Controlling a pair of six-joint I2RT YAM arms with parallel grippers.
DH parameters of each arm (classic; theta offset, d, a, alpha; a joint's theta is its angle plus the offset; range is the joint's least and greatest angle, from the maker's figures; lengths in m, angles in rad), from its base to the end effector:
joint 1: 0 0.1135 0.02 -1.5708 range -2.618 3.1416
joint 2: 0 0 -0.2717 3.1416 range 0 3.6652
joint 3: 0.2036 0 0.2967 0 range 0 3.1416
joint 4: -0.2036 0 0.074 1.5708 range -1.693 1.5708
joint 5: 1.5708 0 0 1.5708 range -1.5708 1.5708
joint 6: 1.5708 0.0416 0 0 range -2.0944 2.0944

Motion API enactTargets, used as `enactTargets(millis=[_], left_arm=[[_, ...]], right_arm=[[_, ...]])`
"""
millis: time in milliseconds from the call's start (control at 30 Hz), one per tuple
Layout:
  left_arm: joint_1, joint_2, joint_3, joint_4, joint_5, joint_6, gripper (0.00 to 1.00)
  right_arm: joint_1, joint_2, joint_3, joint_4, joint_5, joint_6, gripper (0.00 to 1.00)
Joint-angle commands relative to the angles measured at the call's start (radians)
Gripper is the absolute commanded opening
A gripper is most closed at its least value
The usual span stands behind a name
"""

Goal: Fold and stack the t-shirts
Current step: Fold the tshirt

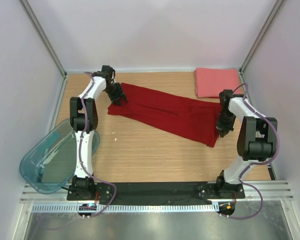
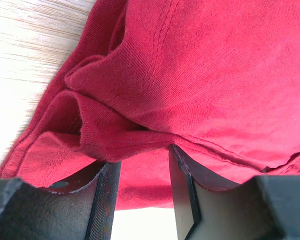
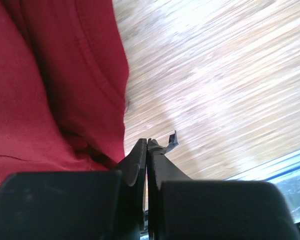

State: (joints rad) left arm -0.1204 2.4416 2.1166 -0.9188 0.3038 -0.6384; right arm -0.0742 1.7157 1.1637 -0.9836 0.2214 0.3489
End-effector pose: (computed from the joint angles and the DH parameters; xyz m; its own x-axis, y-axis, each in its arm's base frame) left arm 0.5533 -0.0795 0.1449 -0.8801 -0.4663 -0.0891 -0.3916 0.8192 -0.4189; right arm 0.3405 -0.0345 0.1665 -0.9092 0.4020 -0.1081 0.4159 0.8884 -0.1942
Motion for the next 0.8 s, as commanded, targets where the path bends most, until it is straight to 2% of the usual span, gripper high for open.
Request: enactTargets(millis=[0, 100, 133, 167, 267, 400, 533, 667, 767], left_arm=[[0.001, 0.054, 0.016, -0.009, -0.062, 0.04, 0.45], [0.001, 0.04, 0.011, -0.015, -0.063, 0.048, 0.45], [0.001, 0.028, 0.006, -0.015, -0.071, 0.054, 0.45], [0.001, -0.016, -0.027, -0.011, -0.077, 0.06, 0.46], [-0.001, -0.035, -0.036, -0.006, -0.069, 0.059, 0.46], [-0.001, -0.038, -0.044, 0.006, -0.06, 0.054, 0.46], [0.001, -0.024, -0.029, 0.001, -0.048, 0.045, 0.45], [0.001, -0.009, -0.024, 0.017, -0.034, 0.036, 0.46], [0.001, -0.012, -0.035, 0.034, -0.029, 0.029, 0.46]], right_arm=[[0.001, -0.005, 0.051, 0.011, 0.076, -0.024, 0.04], [0.001, -0.01, 0.062, -0.015, 0.038, -0.021, 0.04], [0.001, -0.022, 0.063, -0.029, 0.003, -0.016, 0.13], [0.001, -0.116, 0.029, -0.079, -0.064, -0.025, 0.38], [0.001, -0.177, -0.001, -0.101, -0.134, -0.045, 0.44], [0.002, -0.232, -0.108, -0.095, -0.298, -0.042, 0.43], [0.005, -0.234, -0.162, -0.066, -0.332, -0.045, 0.41], [0.027, -0.208, -0.162, -0.061, -0.323, -0.044, 0.3], [0.048, -0.188, -0.148, -0.04, -0.288, -0.045, 0.28]])
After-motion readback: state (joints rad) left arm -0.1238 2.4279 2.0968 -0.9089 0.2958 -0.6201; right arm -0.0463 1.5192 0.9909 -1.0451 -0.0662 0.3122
